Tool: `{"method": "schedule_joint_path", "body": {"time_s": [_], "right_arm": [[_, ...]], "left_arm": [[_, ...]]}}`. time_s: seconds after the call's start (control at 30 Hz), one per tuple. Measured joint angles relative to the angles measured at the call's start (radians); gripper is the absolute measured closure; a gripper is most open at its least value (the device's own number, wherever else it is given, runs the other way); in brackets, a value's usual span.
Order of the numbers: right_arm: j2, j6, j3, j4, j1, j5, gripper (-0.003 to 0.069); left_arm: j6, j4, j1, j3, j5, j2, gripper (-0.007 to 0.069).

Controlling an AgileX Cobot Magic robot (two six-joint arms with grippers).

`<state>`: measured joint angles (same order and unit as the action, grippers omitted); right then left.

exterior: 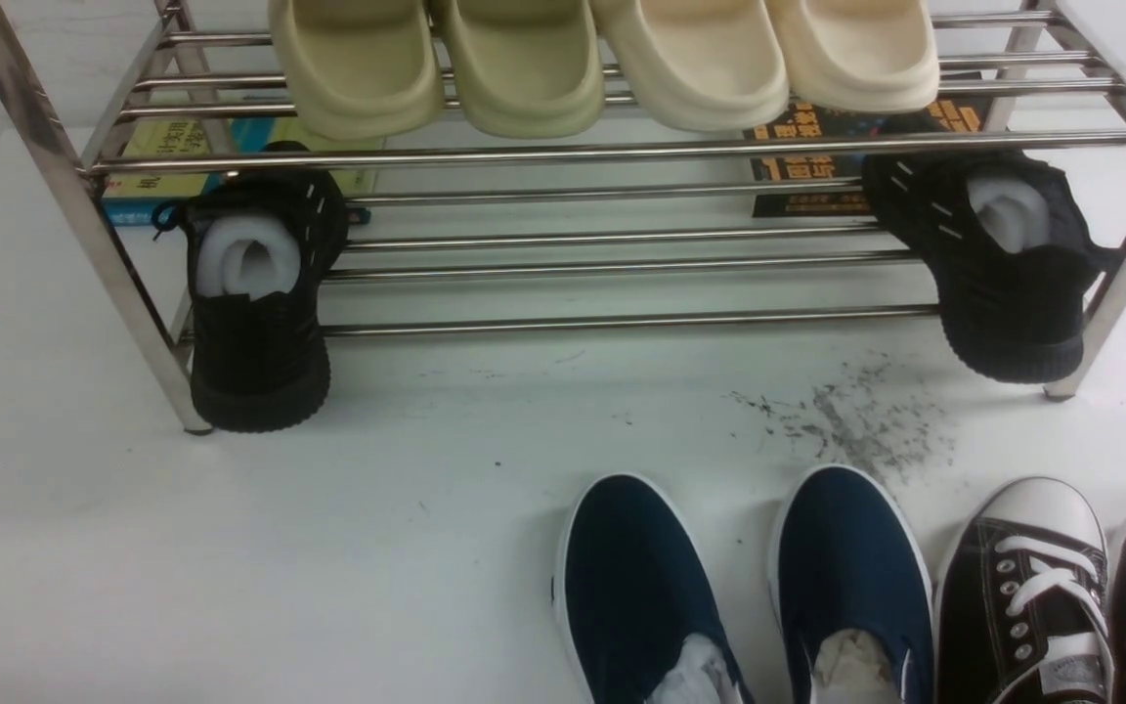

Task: Take the shoes off the shelf with your hand on the white table.

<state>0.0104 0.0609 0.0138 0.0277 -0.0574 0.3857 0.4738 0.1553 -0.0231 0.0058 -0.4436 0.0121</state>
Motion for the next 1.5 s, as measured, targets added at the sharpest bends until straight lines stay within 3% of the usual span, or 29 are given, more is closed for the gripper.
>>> {"method": "schedule_joint_path", "body": {"time_s": [0.23, 1.5], "right_arm": [[0.0, -0.001, 0.0, -0.028, 0.06, 0.004, 0.0566], [0.0, 0.0, 0.0, -0.028, 0.06, 0.005, 0.0538]], "left_arm": [[0.0, 0.0, 0.0, 0.0, 0.0, 0.0, 0.0385], [0.0, 0.0, 0.0, 0.0, 0.0, 0.0, 0.0385]]}}
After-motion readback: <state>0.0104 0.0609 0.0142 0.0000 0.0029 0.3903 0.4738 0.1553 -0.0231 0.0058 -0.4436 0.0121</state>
